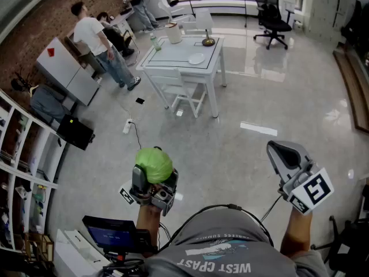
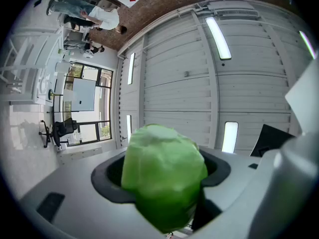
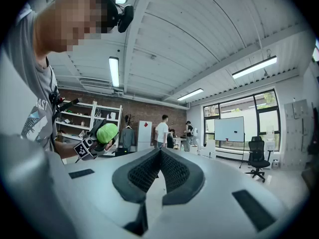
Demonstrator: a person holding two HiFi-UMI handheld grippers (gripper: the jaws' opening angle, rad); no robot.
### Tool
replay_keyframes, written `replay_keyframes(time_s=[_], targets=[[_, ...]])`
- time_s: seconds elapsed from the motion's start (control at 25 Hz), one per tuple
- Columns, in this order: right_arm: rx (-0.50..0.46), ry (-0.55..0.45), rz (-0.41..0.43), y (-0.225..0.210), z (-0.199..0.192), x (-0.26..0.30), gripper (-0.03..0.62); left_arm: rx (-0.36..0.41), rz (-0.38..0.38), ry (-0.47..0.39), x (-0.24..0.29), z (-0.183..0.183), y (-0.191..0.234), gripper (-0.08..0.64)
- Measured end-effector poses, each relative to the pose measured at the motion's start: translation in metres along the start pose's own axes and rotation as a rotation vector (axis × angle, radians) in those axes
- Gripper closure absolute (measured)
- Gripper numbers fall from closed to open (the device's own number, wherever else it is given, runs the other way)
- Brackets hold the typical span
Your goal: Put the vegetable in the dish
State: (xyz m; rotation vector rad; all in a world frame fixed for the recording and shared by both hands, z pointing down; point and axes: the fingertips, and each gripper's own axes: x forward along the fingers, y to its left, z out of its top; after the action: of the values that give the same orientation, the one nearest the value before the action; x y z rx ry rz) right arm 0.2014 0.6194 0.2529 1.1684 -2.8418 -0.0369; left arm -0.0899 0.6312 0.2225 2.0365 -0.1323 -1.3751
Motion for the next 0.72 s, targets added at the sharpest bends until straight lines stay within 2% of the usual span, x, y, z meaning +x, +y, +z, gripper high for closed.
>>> replay_keyframes(time_s=[0.4,0.72], targets=[[0.015,-0.004,0.049,-0.021,-0.012,-0.003,0.583,0.049,0.007,-0.016,0.008,-0.012,0.010,0.225],[0.035,-0.005,0.028,-0.019,-0.010,0.032,0.583,0.030,0.020,-0.006,0.005,0.022,0.030,0.225]])
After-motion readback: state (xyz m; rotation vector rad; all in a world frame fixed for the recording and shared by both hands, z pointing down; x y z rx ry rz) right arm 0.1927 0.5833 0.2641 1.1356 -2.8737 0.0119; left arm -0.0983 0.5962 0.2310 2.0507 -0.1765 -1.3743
